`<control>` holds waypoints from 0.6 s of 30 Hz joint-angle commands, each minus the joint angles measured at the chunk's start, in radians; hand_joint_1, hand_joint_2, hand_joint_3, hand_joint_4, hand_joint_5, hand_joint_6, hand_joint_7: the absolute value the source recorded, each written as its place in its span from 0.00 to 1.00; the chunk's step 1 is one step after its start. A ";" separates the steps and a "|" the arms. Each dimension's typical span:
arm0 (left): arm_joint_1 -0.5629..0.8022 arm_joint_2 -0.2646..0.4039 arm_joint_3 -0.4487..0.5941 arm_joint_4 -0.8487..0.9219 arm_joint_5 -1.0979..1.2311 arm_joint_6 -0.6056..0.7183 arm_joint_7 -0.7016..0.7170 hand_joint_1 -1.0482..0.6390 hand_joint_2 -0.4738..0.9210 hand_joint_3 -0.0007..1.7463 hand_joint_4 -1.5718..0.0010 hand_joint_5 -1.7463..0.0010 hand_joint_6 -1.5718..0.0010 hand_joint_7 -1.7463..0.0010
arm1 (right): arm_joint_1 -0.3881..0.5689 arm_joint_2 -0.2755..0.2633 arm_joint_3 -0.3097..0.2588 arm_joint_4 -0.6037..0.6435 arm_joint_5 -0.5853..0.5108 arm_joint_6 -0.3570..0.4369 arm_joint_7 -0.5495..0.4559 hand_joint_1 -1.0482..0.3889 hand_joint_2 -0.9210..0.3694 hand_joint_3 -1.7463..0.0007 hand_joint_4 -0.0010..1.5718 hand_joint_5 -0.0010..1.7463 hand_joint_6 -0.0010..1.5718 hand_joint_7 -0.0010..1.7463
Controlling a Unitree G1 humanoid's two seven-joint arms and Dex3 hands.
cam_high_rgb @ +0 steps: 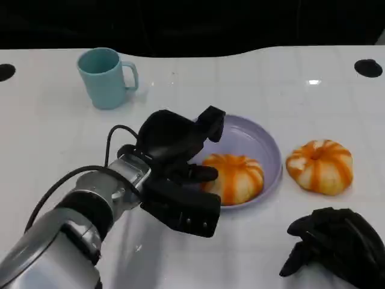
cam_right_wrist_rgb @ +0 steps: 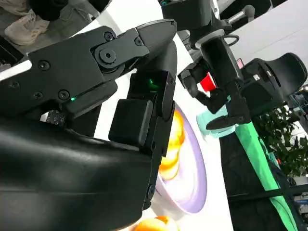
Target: Grasp the bread from the table and place it into the plate.
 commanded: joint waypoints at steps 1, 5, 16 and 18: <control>-0.020 0.024 -0.011 -0.008 0.002 0.006 -0.062 0.00 1.00 0.53 0.80 0.00 0.99 0.00 | 0.006 -0.014 -0.006 -0.001 0.009 0.006 0.008 0.21 0.12 1.00 1.00 0.20 1.00 0.07; -0.016 0.038 -0.008 -0.026 -0.002 0.000 -0.084 0.00 1.00 0.54 0.99 0.00 1.00 0.01 | 0.006 -0.013 -0.006 -0.002 0.009 0.007 0.007 0.21 0.13 1.00 1.00 0.20 1.00 0.07; 0.060 0.121 0.098 -0.079 -0.116 -0.206 -0.008 0.00 1.00 0.41 0.11 0.00 0.12 0.00 | 0.012 -0.013 -0.006 -0.014 0.008 0.003 0.007 0.21 0.12 1.00 1.00 0.19 1.00 0.07; 0.079 0.129 0.125 -0.080 -0.144 -0.259 0.023 0.00 1.00 0.37 0.02 0.00 0.03 0.00 | 0.014 -0.014 -0.006 -0.015 0.010 0.007 0.009 0.21 0.12 1.00 1.00 0.19 1.00 0.07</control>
